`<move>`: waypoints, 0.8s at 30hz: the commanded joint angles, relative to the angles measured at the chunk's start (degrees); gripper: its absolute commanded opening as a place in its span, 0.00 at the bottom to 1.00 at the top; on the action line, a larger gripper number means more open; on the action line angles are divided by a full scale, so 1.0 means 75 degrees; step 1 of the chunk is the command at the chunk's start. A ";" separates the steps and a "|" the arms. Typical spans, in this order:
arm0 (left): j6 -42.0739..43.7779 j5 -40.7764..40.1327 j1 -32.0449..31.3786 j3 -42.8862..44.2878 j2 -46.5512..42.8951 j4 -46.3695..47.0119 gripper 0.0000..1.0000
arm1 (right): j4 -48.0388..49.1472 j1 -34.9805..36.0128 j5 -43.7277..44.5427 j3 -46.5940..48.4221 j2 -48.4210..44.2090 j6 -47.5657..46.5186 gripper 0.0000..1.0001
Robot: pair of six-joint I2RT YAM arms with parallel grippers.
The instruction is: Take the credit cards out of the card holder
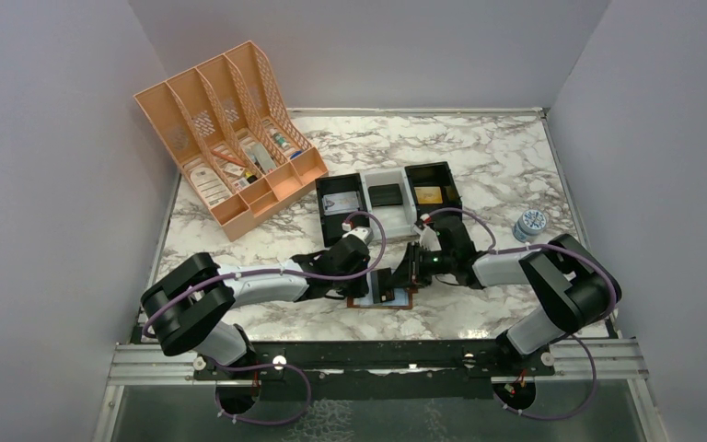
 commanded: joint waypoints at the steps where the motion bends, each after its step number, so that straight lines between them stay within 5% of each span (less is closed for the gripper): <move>1: 0.0166 -0.0221 -0.0032 0.0069 0.0092 -0.0343 0.06 | 0.0395 0.0058 0.0355 -0.0049 -0.0067 0.0174 0.13; 11: 0.0144 -0.0203 -0.0032 0.0052 0.0033 -0.0312 0.06 | 0.0497 0.0313 0.0213 0.0124 0.0234 0.0175 0.19; 19: 0.0102 -0.0236 -0.0038 -0.0025 -0.0056 -0.0329 0.06 | -0.0521 0.0317 0.0878 0.0265 -0.0355 -0.0232 0.01; 24: 0.0094 -0.0260 -0.0032 -0.0025 -0.0055 -0.0336 0.06 | -0.1186 0.0313 0.1337 0.0397 -0.0868 -0.0566 0.01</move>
